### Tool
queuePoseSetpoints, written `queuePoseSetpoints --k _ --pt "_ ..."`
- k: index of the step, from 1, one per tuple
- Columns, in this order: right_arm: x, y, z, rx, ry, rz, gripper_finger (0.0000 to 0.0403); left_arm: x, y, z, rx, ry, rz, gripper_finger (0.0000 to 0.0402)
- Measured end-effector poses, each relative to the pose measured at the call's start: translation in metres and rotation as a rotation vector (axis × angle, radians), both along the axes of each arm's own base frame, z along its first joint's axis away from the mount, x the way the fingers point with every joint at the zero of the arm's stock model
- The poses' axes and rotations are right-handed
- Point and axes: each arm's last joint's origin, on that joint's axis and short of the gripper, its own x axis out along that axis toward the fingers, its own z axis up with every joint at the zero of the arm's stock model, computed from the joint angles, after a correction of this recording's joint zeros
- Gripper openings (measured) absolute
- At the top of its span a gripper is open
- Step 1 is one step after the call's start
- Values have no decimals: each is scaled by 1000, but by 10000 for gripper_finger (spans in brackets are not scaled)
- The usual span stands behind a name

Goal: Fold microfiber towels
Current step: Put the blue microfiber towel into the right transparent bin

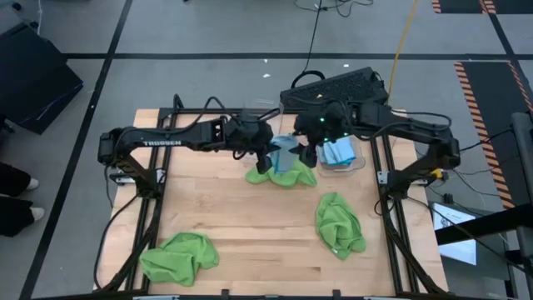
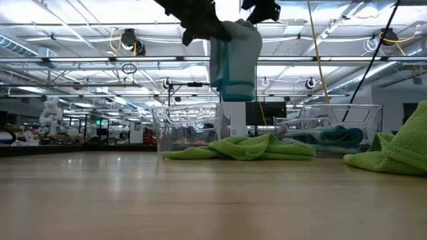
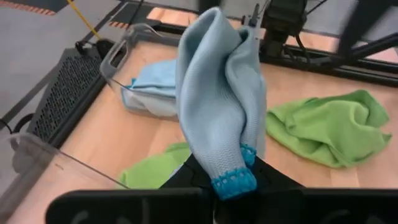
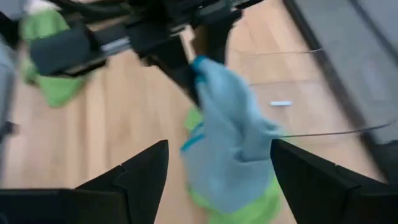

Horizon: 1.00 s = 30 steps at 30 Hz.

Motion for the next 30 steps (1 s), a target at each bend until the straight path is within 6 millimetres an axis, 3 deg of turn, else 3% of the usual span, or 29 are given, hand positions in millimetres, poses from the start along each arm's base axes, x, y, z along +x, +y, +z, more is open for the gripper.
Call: queuePoseSetpoints --k 11,20,25,30 --pt "9 2 8 -84 -10 136 283 0 -21 -4 14 54 -13 21" --pt "33 -5 -21 21 50 239 326 1 -25 -3 64 54 -54 21" --pt "43 -6 -34 27 94 243 276 1 -25 -3 69 47 -57 21" --pt "44 -6 -35 26 96 248 165 2 -27 -2 74 41 -60 21"
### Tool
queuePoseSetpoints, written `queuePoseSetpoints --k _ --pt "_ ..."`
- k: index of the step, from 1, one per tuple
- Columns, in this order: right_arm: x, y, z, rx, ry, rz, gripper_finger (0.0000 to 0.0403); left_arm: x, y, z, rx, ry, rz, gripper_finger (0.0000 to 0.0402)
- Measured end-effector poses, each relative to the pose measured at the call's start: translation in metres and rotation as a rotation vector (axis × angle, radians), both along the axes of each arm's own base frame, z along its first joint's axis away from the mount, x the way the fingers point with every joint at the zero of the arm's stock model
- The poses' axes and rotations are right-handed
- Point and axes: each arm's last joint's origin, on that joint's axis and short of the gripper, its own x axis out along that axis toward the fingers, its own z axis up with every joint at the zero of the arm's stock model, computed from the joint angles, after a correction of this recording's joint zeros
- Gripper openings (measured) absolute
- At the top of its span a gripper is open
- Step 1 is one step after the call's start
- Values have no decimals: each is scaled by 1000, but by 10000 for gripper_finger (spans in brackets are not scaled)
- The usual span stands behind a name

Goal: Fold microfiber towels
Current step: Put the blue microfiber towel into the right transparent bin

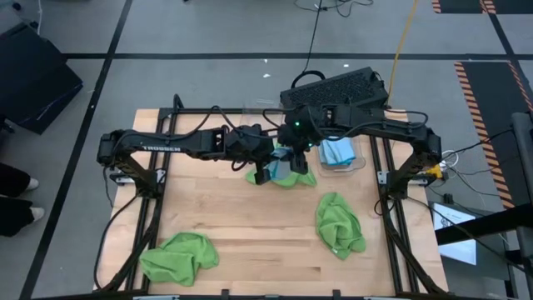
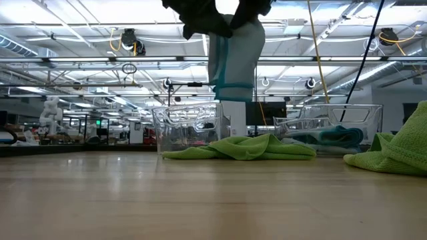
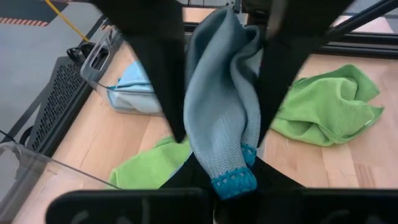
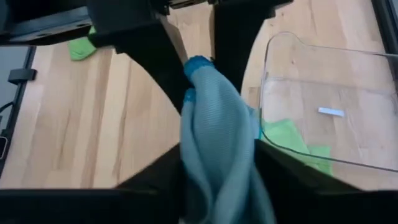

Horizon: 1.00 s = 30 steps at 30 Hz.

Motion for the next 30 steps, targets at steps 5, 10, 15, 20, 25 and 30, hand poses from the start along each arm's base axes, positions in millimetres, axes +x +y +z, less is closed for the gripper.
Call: queuePoseSetpoints --k 5,10,15,20,25,30 --pt "-2 0 -1 1 20 8 39 0 -1 0 9 1 14 21" --pt "-7 1 3 -13 18 13 25 1 -3 0 -1 -9 16 36" --pt "-31 -8 21 -50 -9 8 19 -3 -7 4 1 -18 93 131" --pt "-65 -17 35 -175 60 -11 19 -9 -8 8 -39 -30 232 229" --pt "-97 -35 46 -323 124 -64 19 -13 -6 2 -147 8 304 265" --pt "-123 -59 43 -357 153 -132 19 -15 -8 -1 -201 55 284 251"
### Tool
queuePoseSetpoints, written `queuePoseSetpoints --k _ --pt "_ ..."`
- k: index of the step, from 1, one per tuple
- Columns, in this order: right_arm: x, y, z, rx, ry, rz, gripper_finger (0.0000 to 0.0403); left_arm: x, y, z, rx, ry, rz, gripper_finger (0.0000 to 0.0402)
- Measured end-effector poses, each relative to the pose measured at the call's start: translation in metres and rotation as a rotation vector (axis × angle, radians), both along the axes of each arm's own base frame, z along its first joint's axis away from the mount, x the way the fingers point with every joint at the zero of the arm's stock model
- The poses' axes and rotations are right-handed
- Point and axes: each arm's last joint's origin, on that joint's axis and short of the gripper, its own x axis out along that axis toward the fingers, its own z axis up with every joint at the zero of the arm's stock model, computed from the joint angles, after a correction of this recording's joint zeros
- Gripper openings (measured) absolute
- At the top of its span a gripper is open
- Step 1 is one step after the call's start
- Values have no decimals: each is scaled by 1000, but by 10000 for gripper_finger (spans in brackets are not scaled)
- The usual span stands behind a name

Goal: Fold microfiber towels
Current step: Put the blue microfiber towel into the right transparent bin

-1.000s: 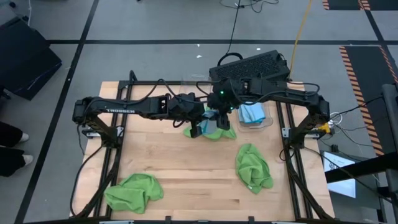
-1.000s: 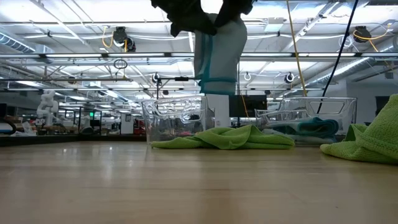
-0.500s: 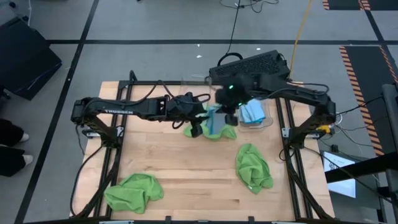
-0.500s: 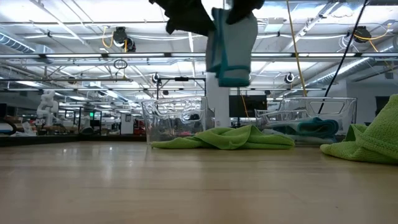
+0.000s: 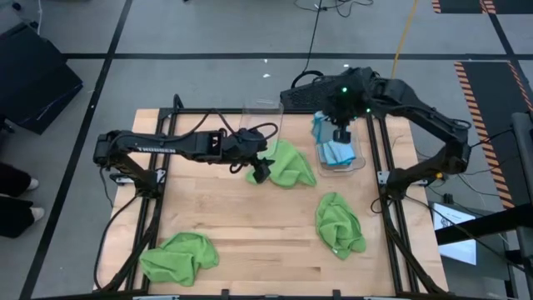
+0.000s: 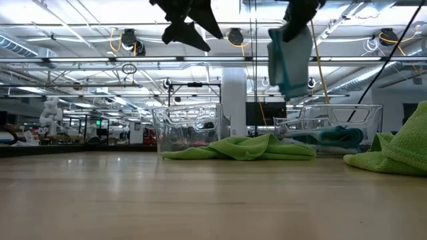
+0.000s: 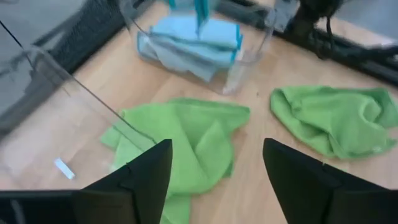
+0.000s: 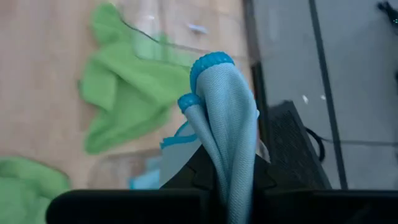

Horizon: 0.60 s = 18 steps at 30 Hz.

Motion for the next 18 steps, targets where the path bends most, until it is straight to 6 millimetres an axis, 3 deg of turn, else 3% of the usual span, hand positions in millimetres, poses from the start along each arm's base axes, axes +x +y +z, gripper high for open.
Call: queuePoseSetpoints --k 8,18 --pt "-25 -34 -30 -128 -15 -38 24 0 -2 -1 -46 1 -35 214" --pt "-33 -59 -97 -226 79 -136 28 1 -5 -1 -130 -16 -27 189"
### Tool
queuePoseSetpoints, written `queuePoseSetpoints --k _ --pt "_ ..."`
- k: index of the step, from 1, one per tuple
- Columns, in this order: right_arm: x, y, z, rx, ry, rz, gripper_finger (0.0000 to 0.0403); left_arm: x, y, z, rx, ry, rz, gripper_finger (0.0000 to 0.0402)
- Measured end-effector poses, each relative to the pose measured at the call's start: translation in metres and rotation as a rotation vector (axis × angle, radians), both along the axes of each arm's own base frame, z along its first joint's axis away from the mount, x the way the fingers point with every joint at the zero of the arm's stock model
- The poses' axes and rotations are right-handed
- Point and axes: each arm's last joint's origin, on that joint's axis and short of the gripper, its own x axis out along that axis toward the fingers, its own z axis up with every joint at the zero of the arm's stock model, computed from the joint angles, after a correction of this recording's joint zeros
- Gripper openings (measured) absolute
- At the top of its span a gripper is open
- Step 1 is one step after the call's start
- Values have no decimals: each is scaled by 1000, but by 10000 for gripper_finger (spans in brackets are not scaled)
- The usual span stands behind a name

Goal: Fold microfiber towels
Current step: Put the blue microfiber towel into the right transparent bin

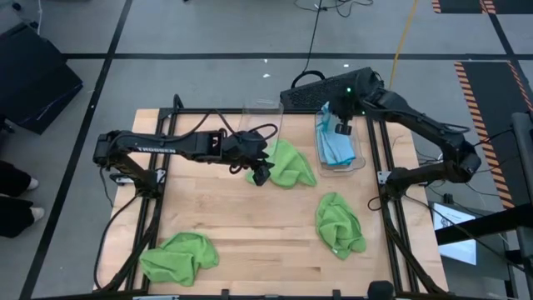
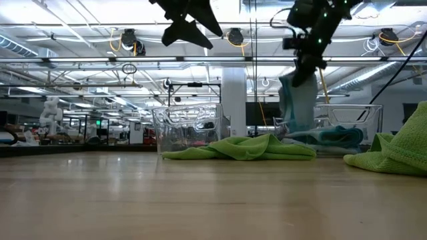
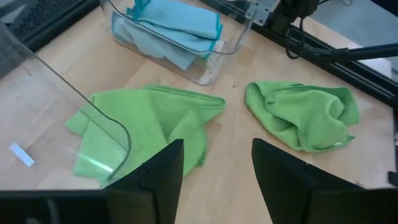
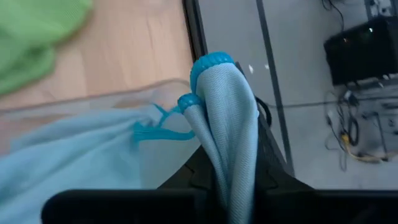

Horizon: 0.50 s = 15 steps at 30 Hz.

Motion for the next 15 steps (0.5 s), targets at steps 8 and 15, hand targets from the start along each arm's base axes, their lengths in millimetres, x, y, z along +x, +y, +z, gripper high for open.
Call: queuePoseSetpoints --k 8,15 --pt "2 -4 -27 -100 2 -37 30 0 -4 0 -10 -4 9 188" --pt "1 -7 -3 -285 -57 -67 31 0 -4 0 -5 -5 15 188"
